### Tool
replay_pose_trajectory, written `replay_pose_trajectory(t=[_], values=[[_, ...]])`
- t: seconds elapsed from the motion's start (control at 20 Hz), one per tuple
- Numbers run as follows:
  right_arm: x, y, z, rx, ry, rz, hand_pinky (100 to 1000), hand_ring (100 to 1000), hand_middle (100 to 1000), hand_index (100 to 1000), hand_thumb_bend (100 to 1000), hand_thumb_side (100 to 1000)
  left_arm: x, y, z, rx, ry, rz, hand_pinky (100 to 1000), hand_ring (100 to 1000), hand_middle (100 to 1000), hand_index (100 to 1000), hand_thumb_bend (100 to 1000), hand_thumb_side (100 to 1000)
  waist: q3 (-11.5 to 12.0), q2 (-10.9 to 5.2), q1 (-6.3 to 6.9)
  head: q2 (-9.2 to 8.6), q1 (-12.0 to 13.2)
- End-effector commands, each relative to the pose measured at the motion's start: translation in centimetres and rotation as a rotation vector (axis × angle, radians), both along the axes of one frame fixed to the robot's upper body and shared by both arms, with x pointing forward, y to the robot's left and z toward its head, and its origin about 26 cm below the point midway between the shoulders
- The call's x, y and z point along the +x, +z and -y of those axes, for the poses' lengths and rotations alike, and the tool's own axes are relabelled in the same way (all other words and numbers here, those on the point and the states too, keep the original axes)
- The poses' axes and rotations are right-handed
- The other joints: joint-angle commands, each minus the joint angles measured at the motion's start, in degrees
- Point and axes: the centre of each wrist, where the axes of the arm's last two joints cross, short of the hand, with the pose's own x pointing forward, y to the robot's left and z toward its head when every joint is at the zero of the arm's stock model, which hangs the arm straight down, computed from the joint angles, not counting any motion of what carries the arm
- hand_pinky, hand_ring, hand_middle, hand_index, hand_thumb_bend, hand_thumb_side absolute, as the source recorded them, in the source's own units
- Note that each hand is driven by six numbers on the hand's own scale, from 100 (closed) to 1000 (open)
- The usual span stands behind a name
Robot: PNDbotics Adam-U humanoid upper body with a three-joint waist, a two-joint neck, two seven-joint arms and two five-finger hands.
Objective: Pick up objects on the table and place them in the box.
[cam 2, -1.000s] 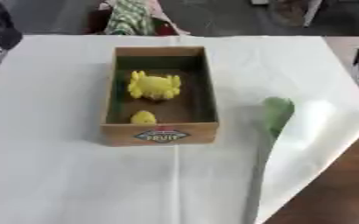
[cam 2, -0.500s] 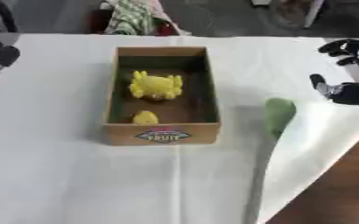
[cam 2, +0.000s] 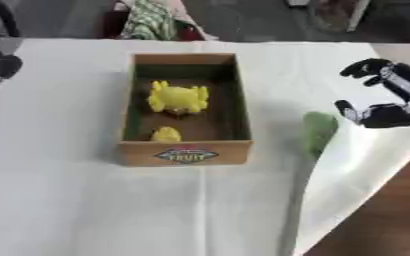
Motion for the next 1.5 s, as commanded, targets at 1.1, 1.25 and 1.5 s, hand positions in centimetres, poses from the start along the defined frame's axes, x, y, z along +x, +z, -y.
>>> replay_pose_trajectory(t=[1.1,1.25,1.5], values=[[0.5,1.8,-2.2,-0.289,0.153,-0.027,920,948,923,870,468,370,-0.2,0.1,0.1,-0.004,-0.015,-0.002,614,478,555,728,817,546,0.5,-1.02,-0.27,-0.04,-0.4],[0.5,2.2,-2.5,-0.358,0.165,-0.046,925,951,926,869,470,375,-0.2,0.0,0.1,-0.005,-0.015,-0.005,614,478,555,728,817,546,0.5,-1.07,-0.25,0.03,-0.4],[0.6,2.6,-2.8,-0.447,0.178,-0.073,929,951,924,864,469,371,-0.3,-0.1,0.0,-0.007,-0.013,-0.006,614,478,554,728,817,546,0.5,-1.17,-0.19,0.06,-0.3]])
